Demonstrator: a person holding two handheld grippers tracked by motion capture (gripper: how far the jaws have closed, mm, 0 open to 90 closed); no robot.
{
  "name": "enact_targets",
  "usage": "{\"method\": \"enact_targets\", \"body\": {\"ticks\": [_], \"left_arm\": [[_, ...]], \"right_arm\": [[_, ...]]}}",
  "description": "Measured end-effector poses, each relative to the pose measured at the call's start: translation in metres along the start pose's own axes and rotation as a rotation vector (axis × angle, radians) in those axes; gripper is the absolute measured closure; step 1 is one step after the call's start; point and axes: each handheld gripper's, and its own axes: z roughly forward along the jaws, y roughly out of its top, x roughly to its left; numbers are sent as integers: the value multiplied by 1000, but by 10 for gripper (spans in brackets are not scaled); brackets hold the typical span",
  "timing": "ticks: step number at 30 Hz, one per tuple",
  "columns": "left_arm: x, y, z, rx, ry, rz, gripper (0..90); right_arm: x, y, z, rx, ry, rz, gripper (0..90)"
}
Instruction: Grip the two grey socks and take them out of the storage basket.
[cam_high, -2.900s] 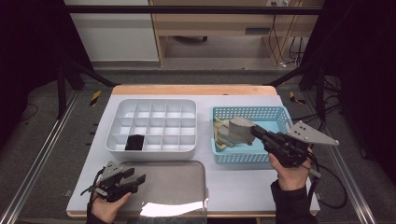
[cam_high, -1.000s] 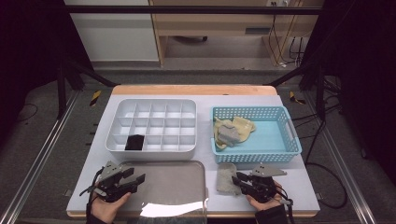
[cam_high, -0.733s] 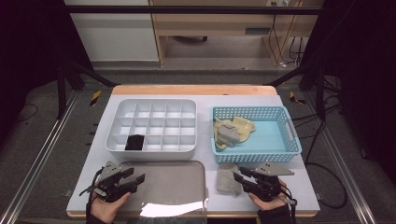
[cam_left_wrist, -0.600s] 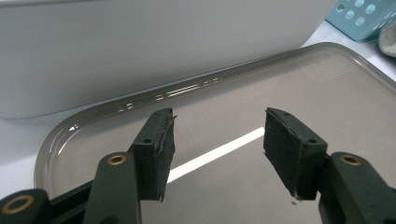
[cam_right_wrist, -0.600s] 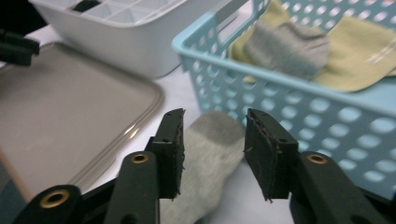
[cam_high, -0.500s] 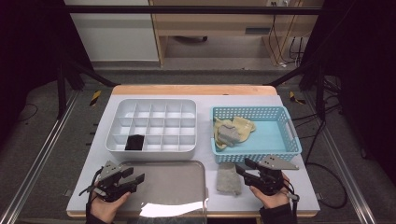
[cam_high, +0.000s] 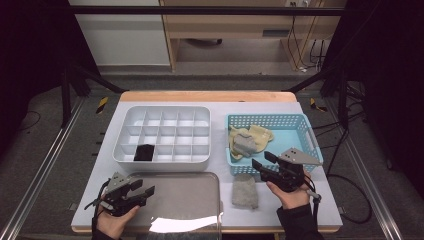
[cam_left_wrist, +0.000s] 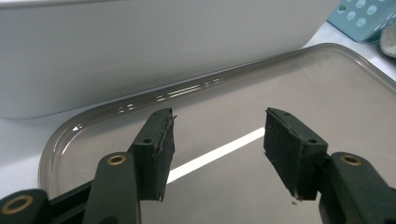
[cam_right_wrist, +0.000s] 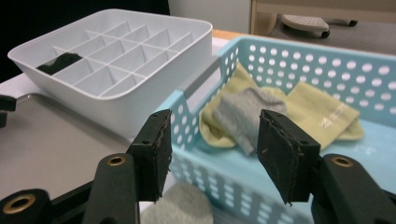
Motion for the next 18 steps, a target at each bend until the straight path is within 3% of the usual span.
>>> {"method": "enact_targets", "body": {"ticks": [10,18], "left_arm": [[0,0,0,0,-1,2,417],[0,0,1,2,0,3,418]], "right_arm": [[-12,27,20,-1,-59,2,419],[-27,43,38,15,-56,33,397]]}}
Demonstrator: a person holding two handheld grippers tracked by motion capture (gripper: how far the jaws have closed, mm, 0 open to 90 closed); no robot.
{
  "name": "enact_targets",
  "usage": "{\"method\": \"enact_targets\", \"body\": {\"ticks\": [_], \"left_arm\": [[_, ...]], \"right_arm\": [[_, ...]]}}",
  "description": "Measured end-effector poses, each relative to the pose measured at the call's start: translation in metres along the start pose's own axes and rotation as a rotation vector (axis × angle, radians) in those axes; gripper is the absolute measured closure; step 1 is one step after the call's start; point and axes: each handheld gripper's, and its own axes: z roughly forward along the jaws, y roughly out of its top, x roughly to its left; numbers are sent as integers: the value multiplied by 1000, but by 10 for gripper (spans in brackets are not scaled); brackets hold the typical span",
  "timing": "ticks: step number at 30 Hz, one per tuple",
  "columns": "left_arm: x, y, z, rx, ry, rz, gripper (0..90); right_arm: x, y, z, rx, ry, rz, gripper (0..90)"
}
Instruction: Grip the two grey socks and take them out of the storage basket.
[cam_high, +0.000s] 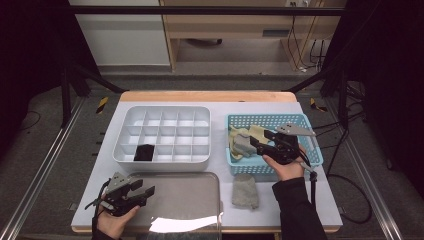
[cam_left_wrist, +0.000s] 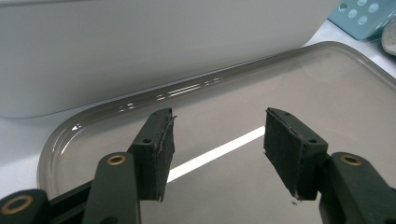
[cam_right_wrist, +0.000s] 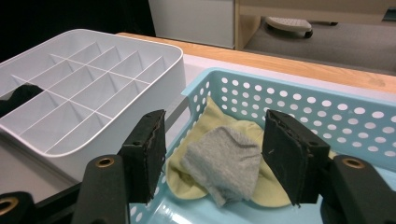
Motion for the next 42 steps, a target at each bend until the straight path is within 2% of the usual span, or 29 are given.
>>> {"method": "enact_targets", "body": {"ticks": [14,24,29,34,39,42], "left_arm": [[1,0,1,1,-1,1,418],[1,0,1,3,-1,0,418],[2,0,1,4,-1,-2,418],[2,0,1,4,-2,-2,418],[2,0,2,6,-2,-2,419],[2,0,2,8,-2,0,418]], "right_arm": [[-14,15,38,31,-37,-16,392],[-25,20,59,51,-44,-27,389],[-30,17,71,65,-36,-33,392],[-34,11,81,102,-26,-39,409],[-32,6,86,136,12,-66,429],[-31,3,87,148,38,-66,428]]}}
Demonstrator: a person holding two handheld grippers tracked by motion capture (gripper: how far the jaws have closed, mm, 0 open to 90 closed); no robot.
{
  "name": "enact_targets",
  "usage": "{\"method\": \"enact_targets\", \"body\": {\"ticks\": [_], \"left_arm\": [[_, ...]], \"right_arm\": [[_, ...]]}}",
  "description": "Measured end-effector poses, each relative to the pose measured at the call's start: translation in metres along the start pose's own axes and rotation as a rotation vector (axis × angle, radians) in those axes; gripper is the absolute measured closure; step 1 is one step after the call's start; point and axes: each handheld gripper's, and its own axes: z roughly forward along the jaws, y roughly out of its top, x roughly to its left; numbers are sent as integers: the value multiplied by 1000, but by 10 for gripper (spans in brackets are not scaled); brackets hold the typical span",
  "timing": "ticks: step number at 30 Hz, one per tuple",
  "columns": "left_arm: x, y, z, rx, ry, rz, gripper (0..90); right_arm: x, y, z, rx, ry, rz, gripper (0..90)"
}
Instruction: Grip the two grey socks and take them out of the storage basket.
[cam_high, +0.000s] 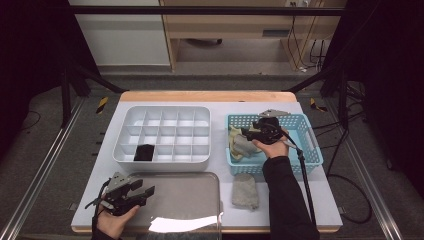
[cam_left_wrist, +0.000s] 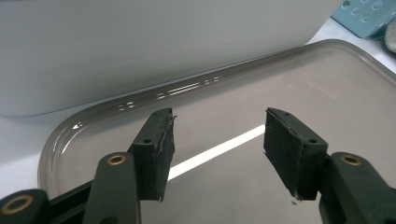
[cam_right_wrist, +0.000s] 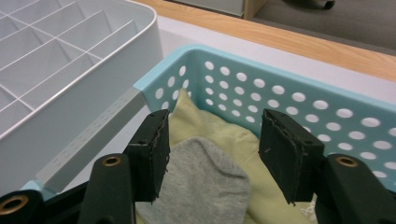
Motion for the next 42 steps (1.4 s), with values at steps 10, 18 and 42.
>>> {"method": "enact_targets", "body": {"ticks": [10,18,42], "left_arm": [[0,0,1,3,1,1,418],[1,0,1,4,1,0,418],[1,0,1,8,3,4,419]], "right_arm": [[3,1,0,-23,13,-7,391],[-7,-7,17,47,-12,-2,410],[-17,-17,31,221,-39,65,873]]}}
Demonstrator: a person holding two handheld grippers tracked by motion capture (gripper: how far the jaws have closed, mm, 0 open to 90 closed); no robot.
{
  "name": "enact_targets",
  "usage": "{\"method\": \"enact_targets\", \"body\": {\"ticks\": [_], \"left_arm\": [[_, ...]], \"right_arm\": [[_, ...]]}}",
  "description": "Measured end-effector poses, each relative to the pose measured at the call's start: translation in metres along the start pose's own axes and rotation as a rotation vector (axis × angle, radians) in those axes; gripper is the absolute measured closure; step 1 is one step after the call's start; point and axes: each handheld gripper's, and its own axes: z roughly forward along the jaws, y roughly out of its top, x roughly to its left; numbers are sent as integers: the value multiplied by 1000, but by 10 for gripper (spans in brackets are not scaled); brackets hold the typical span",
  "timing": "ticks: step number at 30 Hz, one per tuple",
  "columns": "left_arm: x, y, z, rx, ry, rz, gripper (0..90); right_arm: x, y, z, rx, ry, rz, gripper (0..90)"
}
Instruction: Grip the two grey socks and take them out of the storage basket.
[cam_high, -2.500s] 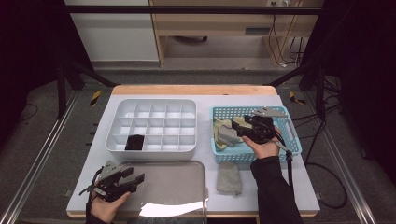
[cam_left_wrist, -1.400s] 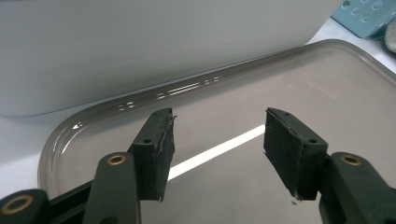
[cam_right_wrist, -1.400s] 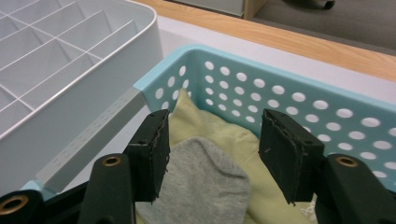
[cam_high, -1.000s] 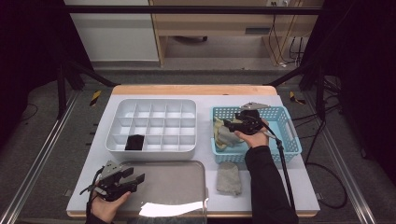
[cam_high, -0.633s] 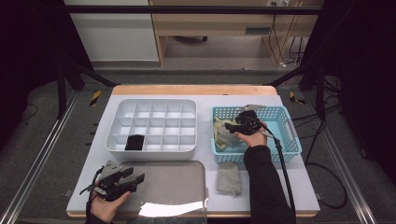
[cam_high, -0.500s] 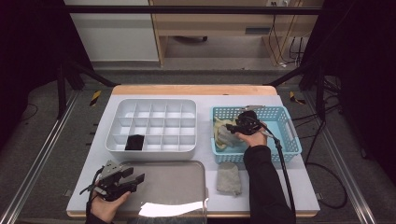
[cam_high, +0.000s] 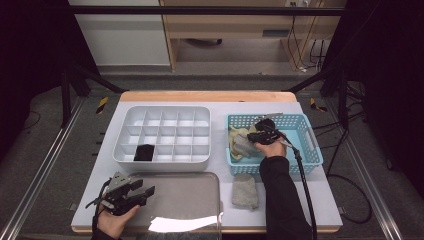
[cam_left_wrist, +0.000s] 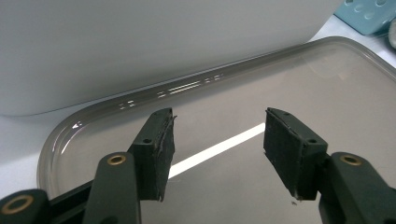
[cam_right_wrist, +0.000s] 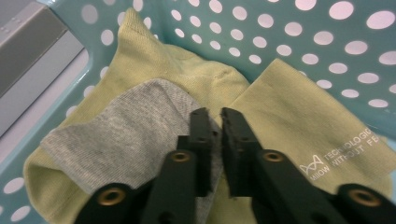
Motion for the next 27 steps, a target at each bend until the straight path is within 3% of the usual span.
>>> {"method": "enact_targets", "body": {"ticks": [5,9,12,15,18,23,27], "left_arm": [[0,0,0,-1,0,-2,419],[0,0,1,1,1,-3,419],[0,0,0,0,1,-2,419],[1,0,0,-1,0,-2,419],[1,0,0,-2,0,-2,419],[0,0,0,-1,1,-3,419],[0,0,0,2,3,1,419]], "right_arm": [[-1,1,-7,-45,-1,14,891],[0,6,-20,-139,-93,5,891],[-6,8,-26,-188,-153,29,891],[-14,7,-28,-190,-205,47,889],[-19,4,-26,-175,-222,60,880],[-21,0,-24,-151,-251,25,669],[-16,2,-29,-204,-204,5,587]]}}
